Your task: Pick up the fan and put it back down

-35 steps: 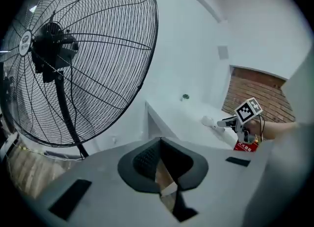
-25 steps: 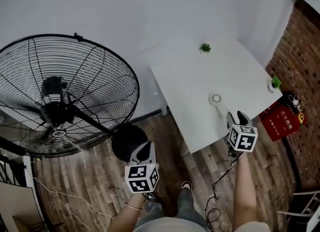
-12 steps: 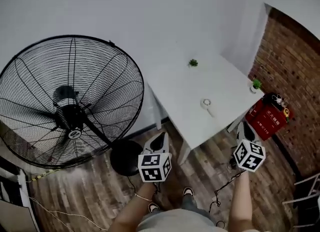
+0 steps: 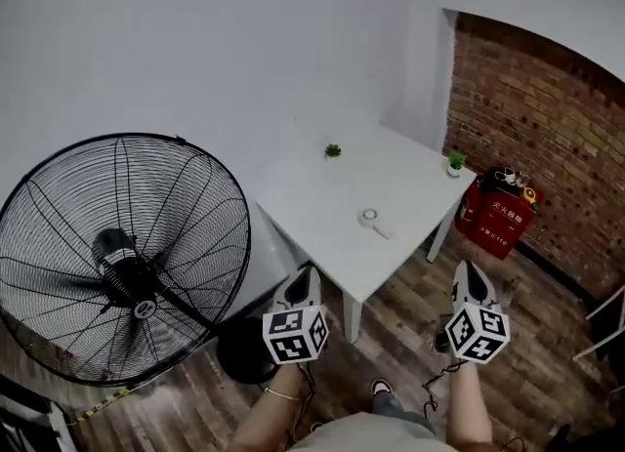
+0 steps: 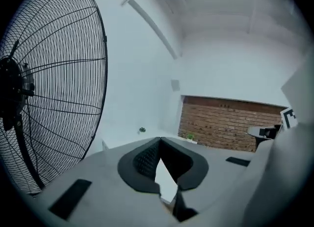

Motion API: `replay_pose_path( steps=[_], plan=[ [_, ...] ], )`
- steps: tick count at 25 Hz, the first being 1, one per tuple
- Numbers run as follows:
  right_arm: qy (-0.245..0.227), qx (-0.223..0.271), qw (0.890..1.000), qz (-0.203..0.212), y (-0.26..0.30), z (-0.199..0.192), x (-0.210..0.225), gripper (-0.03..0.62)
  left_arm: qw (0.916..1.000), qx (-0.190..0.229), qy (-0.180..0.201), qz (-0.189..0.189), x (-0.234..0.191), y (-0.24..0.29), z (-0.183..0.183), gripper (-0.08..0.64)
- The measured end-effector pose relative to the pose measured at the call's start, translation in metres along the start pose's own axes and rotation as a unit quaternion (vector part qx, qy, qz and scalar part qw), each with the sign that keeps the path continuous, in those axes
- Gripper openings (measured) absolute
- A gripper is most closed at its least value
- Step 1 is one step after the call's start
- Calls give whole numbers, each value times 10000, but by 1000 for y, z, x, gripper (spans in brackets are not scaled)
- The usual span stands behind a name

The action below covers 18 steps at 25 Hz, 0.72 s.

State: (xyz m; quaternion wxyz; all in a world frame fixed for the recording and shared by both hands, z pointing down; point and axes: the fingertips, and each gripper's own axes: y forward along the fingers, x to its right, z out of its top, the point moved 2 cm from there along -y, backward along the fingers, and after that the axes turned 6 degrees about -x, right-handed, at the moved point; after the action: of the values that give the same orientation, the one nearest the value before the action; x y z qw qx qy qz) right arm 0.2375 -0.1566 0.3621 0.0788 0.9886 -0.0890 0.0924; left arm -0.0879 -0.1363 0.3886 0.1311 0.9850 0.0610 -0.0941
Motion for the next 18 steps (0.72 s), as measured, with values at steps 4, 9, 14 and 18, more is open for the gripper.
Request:
replay_pose_path(
  steps=[4, 9, 14, 18],
  plan=[
    [-20, 61, 9999, -142, -10, 0, 11, 2, 9999, 120, 6, 9, 3, -5, 9, 11],
    [-75, 78, 9998, -149, -11, 4, 13, 2, 9998, 174, -34, 72, 2, -11, 10, 11],
    [-313, -4, 9994, -165, -9, 6, 11, 2, 9997, 162, -90, 164, 1, -13, 6, 11],
    [-632, 7, 9979, -138, -8, 11, 2, 2, 9995, 160, -142, 244, -3, -16, 4, 11]
  ],
)
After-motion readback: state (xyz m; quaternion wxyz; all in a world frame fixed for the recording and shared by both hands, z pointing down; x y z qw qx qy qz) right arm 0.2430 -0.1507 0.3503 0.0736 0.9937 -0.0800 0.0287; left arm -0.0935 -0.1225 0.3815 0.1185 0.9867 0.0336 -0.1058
